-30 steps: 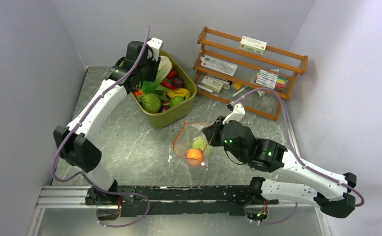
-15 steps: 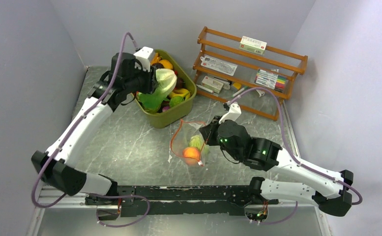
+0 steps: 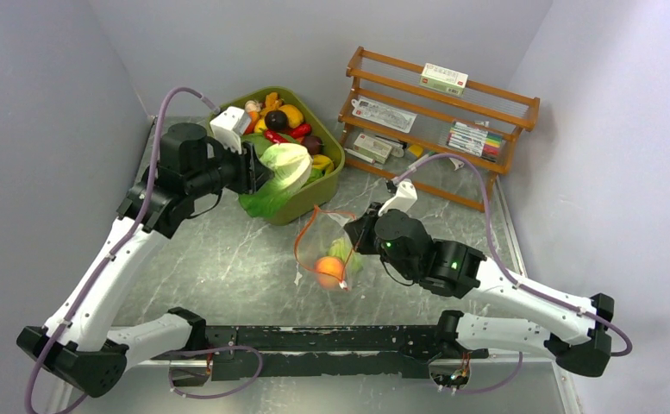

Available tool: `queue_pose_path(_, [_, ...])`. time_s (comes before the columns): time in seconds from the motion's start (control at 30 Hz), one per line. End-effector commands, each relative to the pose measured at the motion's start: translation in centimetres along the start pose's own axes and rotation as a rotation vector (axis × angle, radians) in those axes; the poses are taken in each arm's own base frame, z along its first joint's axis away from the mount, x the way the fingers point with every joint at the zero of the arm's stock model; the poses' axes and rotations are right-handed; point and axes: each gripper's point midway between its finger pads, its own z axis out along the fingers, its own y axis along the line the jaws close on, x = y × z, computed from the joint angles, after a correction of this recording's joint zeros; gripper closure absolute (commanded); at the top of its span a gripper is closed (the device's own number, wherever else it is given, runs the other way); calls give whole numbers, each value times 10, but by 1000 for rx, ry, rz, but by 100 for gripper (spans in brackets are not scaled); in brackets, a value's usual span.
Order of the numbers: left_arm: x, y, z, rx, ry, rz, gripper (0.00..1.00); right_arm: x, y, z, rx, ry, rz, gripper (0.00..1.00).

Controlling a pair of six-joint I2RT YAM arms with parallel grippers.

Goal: Place the food in the zip-top bag and seal the zipper

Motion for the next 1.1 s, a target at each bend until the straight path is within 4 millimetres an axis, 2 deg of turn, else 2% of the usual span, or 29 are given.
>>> queue_pose_path(0.0, [-4, -20, -14, 97, -38, -34, 65, -5, 3, 3, -5, -26, 39, 100])
queue_pose_path(0.4, [3, -77, -62, 365, -24, -122, 65, -8, 7, 6, 12, -30, 41, 100])
queue_pose_path(0.57, [14, -88, -79, 419, 18, -127, 64, -10, 7, 8, 20, -36, 34, 100])
queue_pose_path(0.8, [42, -93, -95, 449, 80, -151, 63, -24, 7, 11, 29, -102, -50, 100])
queue_pose_path(0.93, [55, -99, -98, 500, 118, -171, 63, -29, 17, 14, -19, -118, -117, 100])
queue_pose_path(1.07, [68, -99, -92, 519, 160, -195, 63, -32, 31, 15, -80, -126, -164, 100])
